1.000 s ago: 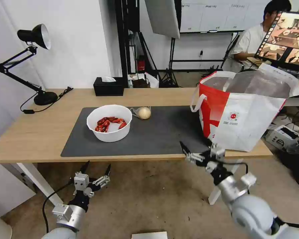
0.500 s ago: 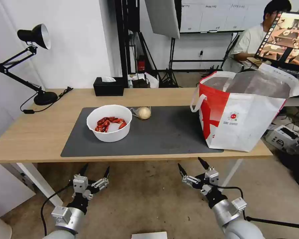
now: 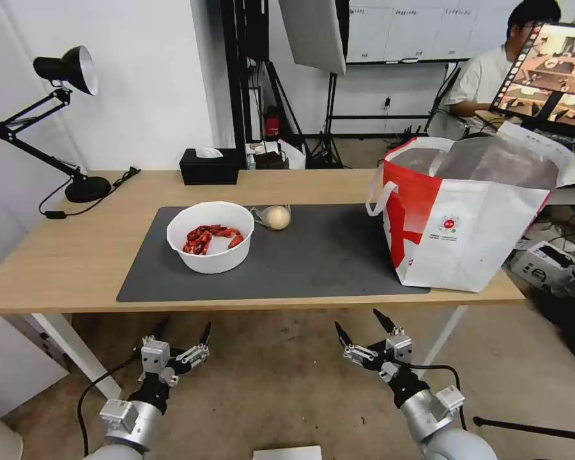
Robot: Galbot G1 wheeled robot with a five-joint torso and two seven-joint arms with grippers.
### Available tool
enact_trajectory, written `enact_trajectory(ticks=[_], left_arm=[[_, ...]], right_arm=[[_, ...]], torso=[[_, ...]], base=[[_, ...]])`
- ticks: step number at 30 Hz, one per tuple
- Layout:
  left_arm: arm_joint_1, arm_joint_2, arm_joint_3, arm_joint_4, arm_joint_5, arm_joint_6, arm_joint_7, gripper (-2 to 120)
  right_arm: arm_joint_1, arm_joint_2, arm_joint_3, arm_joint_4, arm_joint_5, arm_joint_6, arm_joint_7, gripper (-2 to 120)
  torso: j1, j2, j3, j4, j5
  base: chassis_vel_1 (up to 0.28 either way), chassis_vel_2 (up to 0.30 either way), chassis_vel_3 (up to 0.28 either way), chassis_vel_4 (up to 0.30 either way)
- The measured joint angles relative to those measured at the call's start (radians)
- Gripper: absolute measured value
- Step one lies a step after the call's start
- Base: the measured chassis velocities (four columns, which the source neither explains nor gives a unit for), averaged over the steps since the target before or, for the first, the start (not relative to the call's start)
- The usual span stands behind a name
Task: Pick up the trash from the table and place it into the takeout bag.
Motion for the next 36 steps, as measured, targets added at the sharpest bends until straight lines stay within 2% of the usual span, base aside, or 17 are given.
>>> enact_trajectory(ticks=[5,11,12,13,15,17,19,20,22,23,26,27,29,30,33,34,36], left_arm=[[-0.001,0.001,0.0,0.003,-0.001,-0.001,0.001,100],[-0.005,-0.003,0.002,0.002,-0.002,-0.001,0.001,100],[-0.005,-0.003,0.002,0.002,-0.002,-0.001,0.001,100],[-0.004,-0.004,0.002,0.001,-0.002,-0.001,0.001,100],[-0.005,-0.006,0.001,0.001,-0.002,-0.001,0.001,100],[-0.007,-0.007,0.001,0.001,-0.002,-0.001,0.001,100],[-0.01,-0.009,0.001,0.001,-0.002,-0.001,0.0,100],[-0.01,-0.009,0.001,0.001,-0.002,-0.001,0.0,100],[-0.011,-0.011,-0.002,0.003,-0.002,-0.001,-0.001,100],[-0.011,-0.011,-0.002,0.003,-0.002,-0.001,-0.001,100],[-0.012,-0.015,-0.004,0.009,-0.002,-0.001,-0.002,100],[-0.012,-0.015,-0.004,0.009,-0.002,-0.001,-0.002,100],[-0.014,-0.021,-0.004,0.012,-0.002,-0.001,-0.001,100],[-0.014,-0.021,-0.004,0.012,-0.002,-0.001,-0.001,100],[-0.015,-0.022,-0.004,0.015,-0.002,-0.001,-0.001,100],[-0.015,-0.022,-0.004,0.015,-0.002,-0.001,-0.001,100],[-0.014,-0.022,-0.004,0.018,-0.002,-0.001,-0.001,100]], right_arm=[[0.048,-0.013,-0.025,0.0,0.007,-0.006,0.002,100],[0.312,-0.079,-0.137,-0.015,0.114,-0.082,0.012,100],[0.312,-0.079,-0.137,-0.015,0.114,-0.082,0.012,100],[0.379,-0.086,-0.171,-0.032,0.137,-0.096,0.018,100],[0.506,-0.09,-0.231,-0.061,0.177,-0.129,0.042,100],[0.55,-0.085,-0.254,-0.075,0.197,-0.145,0.055,100],[0.663,-0.059,-0.312,-0.118,0.246,-0.186,0.088,100],[0.663,-0.059,-0.312,-0.118,0.246,-0.186,0.088,100],[0.778,-0.014,-0.376,-0.191,0.306,-0.213,0.116,100],[0.778,-0.014,-0.376,-0.191,0.306,-0.213,0.116,100],[0.984,0.08,-0.48,-0.328,0.394,-0.251,0.193,100],[0.984,0.08,-0.48,-0.328,0.394,-0.251,0.193,100],[1.112,0.153,-0.539,-0.442,0.44,-0.285,0.232,100],[1.112,0.153,-0.539,-0.442,0.44,-0.285,0.232,100],[1.211,0.222,-0.579,-0.579,0.444,-0.317,0.242,100],[1.211,0.222,-0.579,-0.579,0.444,-0.317,0.242,100],[1.27,0.271,-0.591,-0.682,0.441,-0.343,0.242,100]], torso=[[0.0,0.0,0.0,-0.0002,0.0001],[0.0,0.0,0.0,0.0003,-0.0002],[0.0,0.0,0.0,0.0003,-0.0002],[0.0,0.0,0.0,-0.0002,0.0004],[0.0,0.0,0.0,0.0006,-0.0002],[0.0,0.0,0.0,0.0004,-0.0002],[0.0,0.0,0.0,0.0001,-0.0001],[0.0,0.0,0.0,0.0001,-0.0001],[0.0,0.0,0.0,-0.0001,0.0],[0.0,0.0,0.0,-0.0001,0.0],[0.0,0.0,0.0,0.0003,-0.0004],[0.0,0.0,0.0,0.0003,-0.0004],[0.0,0.0,0.0,0.0007,-0.0004],[0.0,0.0,0.0,0.0007,-0.0004],[0.0,0.0,0.0,0.0003,-0.0001],[0.0,0.0,0.0,0.0003,-0.0001],[0.0,0.0,0.0,0.0003,-0.0002]], base=[[0.0,0.0,0.0,0.0],[0.0,0.0,0.0,0.0],[0.0,0.0,0.0,0.0],[0.0,0.0,0.0,0.0],[0.0,0.0,0.0,0.0],[0.0,0.0,0.0,0.0],[0.0,0.0,0.0,0.0],[0.0,0.0,0.0,0.0],[0.0,0.0,0.0,0.0],[0.0,0.0,0.0,0.0],[0.0,0.0,0.0,0.0],[0.0,0.0,0.0,0.0],[0.0,0.0,0.0,0.0],[0.0,0.0,0.0,0.0],[0.0,0.0,0.0,0.0],[0.0,0.0,0.0,0.0],[0.0,0.0,0.0,0.0]])
